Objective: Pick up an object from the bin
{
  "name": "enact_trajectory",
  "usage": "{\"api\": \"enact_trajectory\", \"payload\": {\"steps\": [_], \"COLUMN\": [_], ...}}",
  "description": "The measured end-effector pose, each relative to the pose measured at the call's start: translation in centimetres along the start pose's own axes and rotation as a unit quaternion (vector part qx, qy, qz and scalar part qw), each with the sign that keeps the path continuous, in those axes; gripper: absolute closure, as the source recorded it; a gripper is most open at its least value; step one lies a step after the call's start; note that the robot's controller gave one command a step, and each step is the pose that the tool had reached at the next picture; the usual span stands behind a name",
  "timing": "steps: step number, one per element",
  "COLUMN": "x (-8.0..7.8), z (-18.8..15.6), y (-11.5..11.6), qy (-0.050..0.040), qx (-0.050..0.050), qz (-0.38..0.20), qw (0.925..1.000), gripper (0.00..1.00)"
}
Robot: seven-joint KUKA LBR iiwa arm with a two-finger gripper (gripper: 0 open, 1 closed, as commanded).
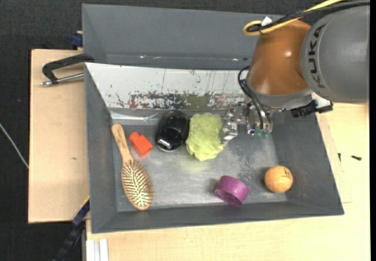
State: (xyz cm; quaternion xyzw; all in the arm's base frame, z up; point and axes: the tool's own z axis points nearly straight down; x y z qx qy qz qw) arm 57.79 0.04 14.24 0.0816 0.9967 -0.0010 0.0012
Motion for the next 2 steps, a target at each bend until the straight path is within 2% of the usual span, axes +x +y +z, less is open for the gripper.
{"api": "enact_trajectory", "payload": {"steps": [1,2], "x": [1.0,-0.6], "z": [-4.0,-10.6], "y": [0.8,2.8], "qy": [0.0024,-0.0005], "qx": [-0.001,-0.002], "qz": [0.005,0.011], "qw": [1.0000,0.9999], "gripper": [1.00,1.00]}}
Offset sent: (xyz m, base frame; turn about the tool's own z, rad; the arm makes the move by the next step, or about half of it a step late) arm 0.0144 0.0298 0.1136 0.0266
